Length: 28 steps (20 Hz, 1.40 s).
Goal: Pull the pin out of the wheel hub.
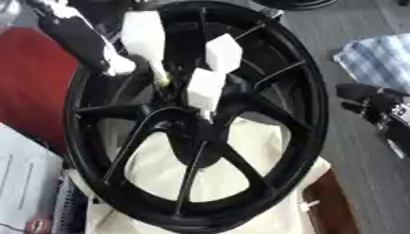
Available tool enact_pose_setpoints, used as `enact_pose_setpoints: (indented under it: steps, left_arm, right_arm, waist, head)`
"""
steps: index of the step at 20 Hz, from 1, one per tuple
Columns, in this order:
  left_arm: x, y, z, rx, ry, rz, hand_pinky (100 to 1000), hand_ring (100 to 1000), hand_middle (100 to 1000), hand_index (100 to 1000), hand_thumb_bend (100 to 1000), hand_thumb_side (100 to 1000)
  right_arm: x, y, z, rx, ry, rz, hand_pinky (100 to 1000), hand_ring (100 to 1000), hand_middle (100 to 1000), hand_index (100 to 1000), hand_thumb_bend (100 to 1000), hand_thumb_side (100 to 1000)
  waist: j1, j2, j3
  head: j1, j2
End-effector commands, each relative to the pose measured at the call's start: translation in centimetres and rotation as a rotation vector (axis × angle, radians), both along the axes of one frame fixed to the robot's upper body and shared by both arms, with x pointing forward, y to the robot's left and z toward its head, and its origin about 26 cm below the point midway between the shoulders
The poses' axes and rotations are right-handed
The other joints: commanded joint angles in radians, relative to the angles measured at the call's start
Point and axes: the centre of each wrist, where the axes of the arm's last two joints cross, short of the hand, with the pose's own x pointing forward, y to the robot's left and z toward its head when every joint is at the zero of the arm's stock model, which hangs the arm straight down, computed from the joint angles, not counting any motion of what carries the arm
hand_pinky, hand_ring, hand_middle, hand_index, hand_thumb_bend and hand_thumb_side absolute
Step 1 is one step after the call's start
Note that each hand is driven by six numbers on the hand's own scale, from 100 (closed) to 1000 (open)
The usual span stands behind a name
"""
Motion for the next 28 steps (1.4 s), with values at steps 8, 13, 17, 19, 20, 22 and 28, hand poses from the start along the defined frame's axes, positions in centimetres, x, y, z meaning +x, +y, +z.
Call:
enact_pose_setpoints:
  steps: [8,13,17,19,20,22,28]
  left_arm:
    - [0.5,13.8,0.9,-0.363,-0.064,0.567,762,516,287,400,100,248]
    - [1.2,18.5,-4.0,-0.392,-0.052,0.749,762,532,322,430,100,247]
    - [1.6,21.1,-7.6,-0.435,-0.007,0.82,775,572,411,532,100,243]
    - [1.8,21.9,-9.2,-0.452,0.026,0.828,797,632,528,670,100,226]
    - [1.8,22.3,-9.8,-0.457,0.047,0.826,821,703,611,750,100,212]
    - [1.9,22.7,-10.6,-0.443,0.069,0.822,927,870,828,882,164,158]
    - [2.0,23.8,-11.1,-0.419,0.028,0.838,951,896,859,920,318,765]
  right_arm:
    - [-0.3,-0.5,0.9,0.012,-0.061,-0.019,1000,998,915,798,100,744]
    - [-0.2,-0.9,1.2,0.046,-0.089,-0.043,1000,998,914,798,100,731]
    - [-0.2,-1.2,1.6,0.074,-0.113,-0.054,1000,997,914,798,100,722]
    - [-0.2,-1.2,1.6,0.081,-0.12,-0.057,1000,997,914,798,100,721]
    - [-0.2,-1.3,1.7,0.084,-0.123,-0.057,1000,997,914,798,100,720]
    - [-0.1,-1.3,1.7,0.088,-0.126,-0.055,1000,997,913,797,100,720]
    - [-0.1,-1.2,1.7,0.089,-0.124,-0.052,1000,997,913,797,100,722]
  waist:
    - [-0.02,-0.015,0.019]
    - [-0.03,-0.007,0.028]
    - [-0.039,-0.004,0.032]
    - [-0.042,-0.002,0.033]
    - [-0.044,-0.001,0.033]
    - [-0.046,-0.001,0.034]
    - [-0.05,0.001,0.037]
  head:
    - [-0.013,0.009]
    - [-0.019,-0.002]
    - [-0.023,-0.013]
    - [-0.025,-0.02]
    - [-0.025,-0.022]
    - [-0.024,-0.025]
    - [-0.021,-0.024]
